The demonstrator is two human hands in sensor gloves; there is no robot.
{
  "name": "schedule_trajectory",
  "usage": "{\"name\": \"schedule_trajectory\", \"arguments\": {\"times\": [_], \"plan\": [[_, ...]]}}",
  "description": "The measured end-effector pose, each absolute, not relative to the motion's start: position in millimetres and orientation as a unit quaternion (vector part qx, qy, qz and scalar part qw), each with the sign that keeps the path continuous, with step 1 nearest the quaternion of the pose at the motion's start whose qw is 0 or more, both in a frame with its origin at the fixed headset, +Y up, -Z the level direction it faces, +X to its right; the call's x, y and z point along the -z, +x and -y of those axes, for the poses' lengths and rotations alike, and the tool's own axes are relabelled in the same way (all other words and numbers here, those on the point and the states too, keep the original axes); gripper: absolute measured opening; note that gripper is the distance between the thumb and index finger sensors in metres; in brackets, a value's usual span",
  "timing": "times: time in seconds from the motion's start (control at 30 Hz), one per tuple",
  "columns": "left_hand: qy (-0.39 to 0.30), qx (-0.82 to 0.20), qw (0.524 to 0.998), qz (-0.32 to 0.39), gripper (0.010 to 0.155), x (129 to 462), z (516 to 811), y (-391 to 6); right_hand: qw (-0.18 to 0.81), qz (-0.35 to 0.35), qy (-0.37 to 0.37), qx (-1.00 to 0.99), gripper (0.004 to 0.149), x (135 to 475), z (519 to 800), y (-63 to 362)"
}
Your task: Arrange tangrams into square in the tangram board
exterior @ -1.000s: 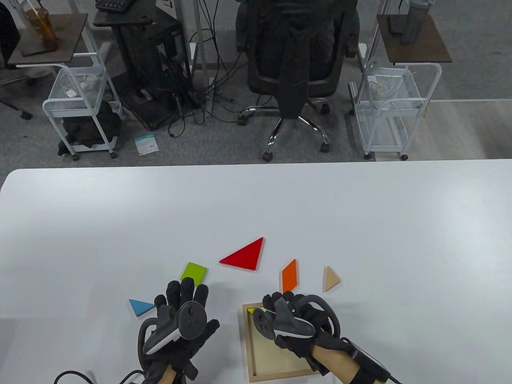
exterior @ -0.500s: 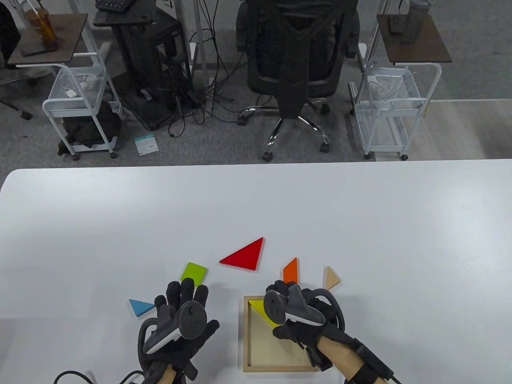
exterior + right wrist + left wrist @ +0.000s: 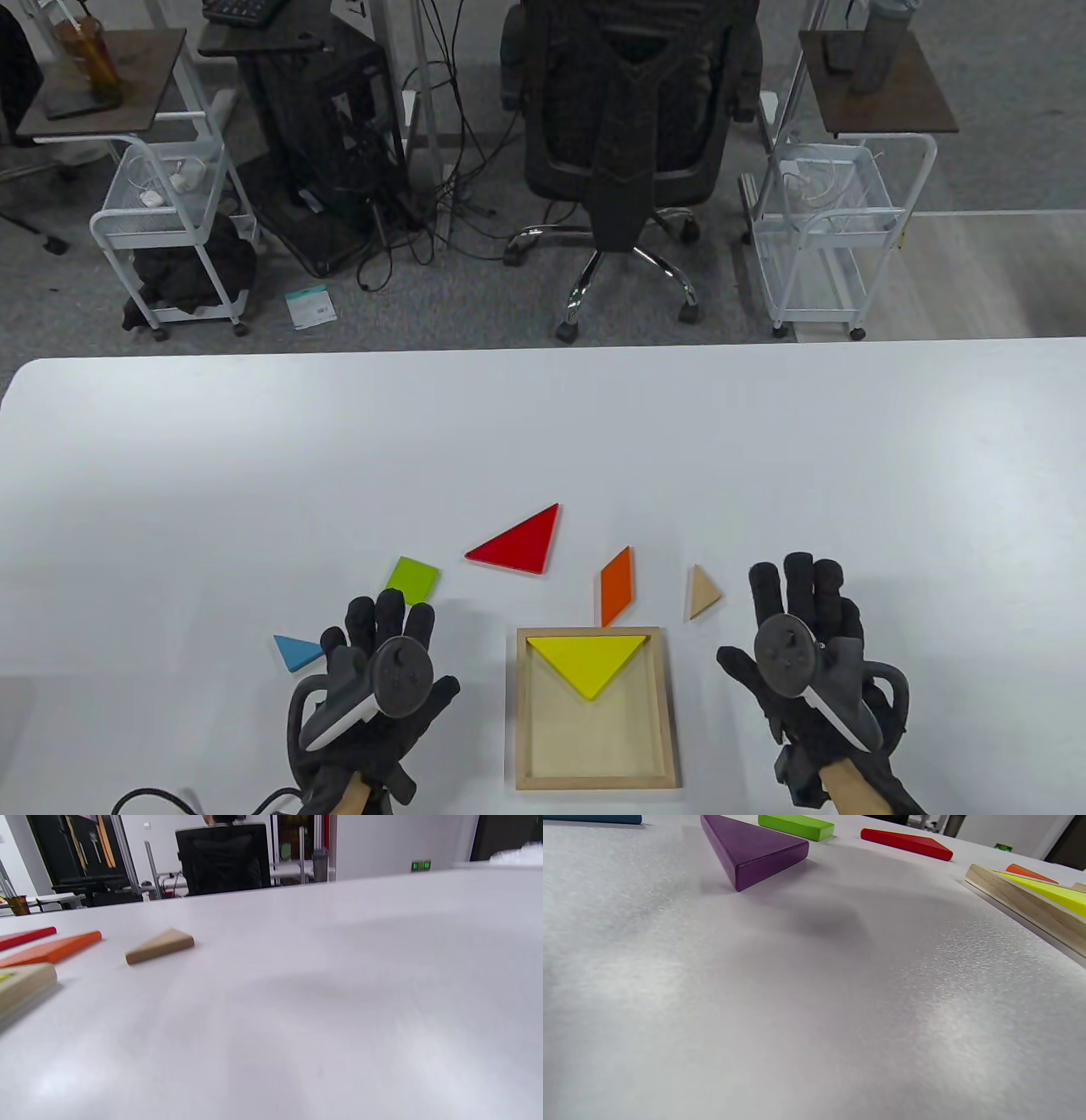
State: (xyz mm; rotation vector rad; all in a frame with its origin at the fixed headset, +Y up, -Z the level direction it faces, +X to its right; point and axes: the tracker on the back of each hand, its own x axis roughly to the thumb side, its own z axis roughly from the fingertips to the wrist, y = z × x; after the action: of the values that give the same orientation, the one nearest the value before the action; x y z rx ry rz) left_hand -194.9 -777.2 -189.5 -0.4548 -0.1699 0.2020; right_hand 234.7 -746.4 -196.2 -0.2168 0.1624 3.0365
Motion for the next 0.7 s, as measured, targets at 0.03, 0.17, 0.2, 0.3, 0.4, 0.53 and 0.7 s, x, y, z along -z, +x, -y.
{"name": "schedule_trajectory", "arguments": {"times": [0.03, 0.17, 0.2, 0.3, 0.4, 0.53, 0.7], "plan": [[-0.225, -0.1, 0.966, 0.08, 0.08, 190.1, 777.4, -196.9, 0.038, -0.058, -0.078, -0.995, 0.089, 195.9, 747.7, 236.7], [-0.221, -0.106, 0.968, 0.062, 0.081, 191.8, 776.0, -206.6, 0.043, -0.061, -0.079, -0.994, 0.09, 195.2, 749.8, 239.4], [-0.218, -0.11, 0.968, 0.056, 0.081, 192.2, 775.1, -209.6, 0.043, -0.062, -0.079, -0.994, 0.089, 194.8, 749.8, 239.7], [-0.209, -0.124, 0.969, 0.054, 0.085, 192.7, 770.6, -218.1, 0.048, -0.063, -0.077, -0.994, 0.089, 192.7, 750.6, 242.2], [-0.191, -0.128, 0.971, 0.066, 0.09, 192.7, 762.3, -227.3, 0.052, -0.065, -0.082, -0.993, 0.09, 191.7, 749.8, 244.9], [-0.156, -0.139, 0.976, 0.059, 0.095, 197.5, 747.3, -233.5, 0.06, -0.06, -0.084, -0.993, 0.09, 191.4, 746.6, 246.5], [-0.157, -0.12, 0.972, 0.125, 0.097, 227.8, 724.2, -185.4, 0.064, -0.058, -0.088, -0.992, 0.089, 190.5, 745.6, 248.9]]}}
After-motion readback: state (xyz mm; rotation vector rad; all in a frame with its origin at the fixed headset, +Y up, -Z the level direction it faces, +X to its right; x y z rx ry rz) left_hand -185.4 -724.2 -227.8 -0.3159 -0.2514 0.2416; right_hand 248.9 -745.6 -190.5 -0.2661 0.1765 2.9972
